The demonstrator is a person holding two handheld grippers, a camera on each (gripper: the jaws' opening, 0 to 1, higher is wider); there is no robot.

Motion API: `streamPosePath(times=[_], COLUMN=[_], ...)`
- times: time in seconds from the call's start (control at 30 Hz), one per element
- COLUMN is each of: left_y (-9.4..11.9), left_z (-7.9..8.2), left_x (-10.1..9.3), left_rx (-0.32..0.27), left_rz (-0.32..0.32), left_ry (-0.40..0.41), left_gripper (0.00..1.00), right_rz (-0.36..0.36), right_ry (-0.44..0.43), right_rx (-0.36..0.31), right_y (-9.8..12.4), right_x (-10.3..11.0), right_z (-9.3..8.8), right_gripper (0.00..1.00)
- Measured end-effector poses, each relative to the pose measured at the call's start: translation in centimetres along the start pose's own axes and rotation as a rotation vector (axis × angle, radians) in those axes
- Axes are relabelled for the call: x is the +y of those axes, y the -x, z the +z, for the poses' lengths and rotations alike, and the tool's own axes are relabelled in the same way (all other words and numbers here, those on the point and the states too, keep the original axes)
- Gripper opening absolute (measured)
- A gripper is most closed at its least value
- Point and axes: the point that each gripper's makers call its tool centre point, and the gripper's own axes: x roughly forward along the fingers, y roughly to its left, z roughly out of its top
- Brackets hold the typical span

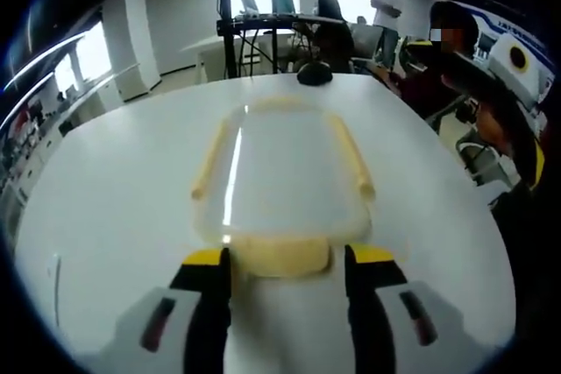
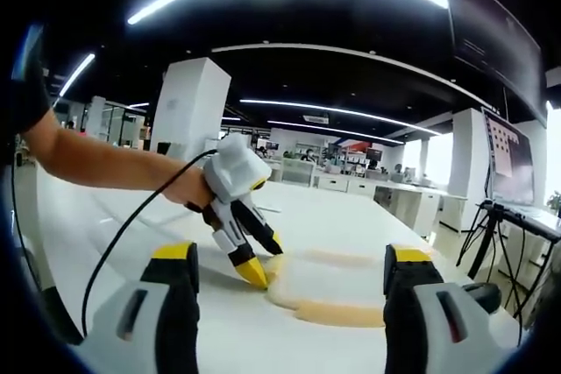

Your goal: Snap each plastic latch of the storage box into its locked position after aligning the lid with the box until every specified latch is closed and the lid sits flush.

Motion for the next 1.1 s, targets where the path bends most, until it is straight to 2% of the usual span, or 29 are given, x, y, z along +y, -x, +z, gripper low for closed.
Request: streamPosePath(times=[0.3, 1.1], left_y=[-0.05, -0.13], left_z=[0.04, 0.12], left_x=[-0.28, -0.16], left_rx=[-0.012, -0.016], left_rz=[-0.017, -0.007], left_ry=[-0.008, 0.004], left_gripper=[0.51, 0.45], right_rz=[0.002, 0.003], right_ry=[-0.005, -0.006], right_rx=[-0.004, -0.005], right_y=[-0.07, 0.02], right_x=[0.16, 0.32], right_z=[-0.06, 0.00], right_gripper=[0.87, 0.87])
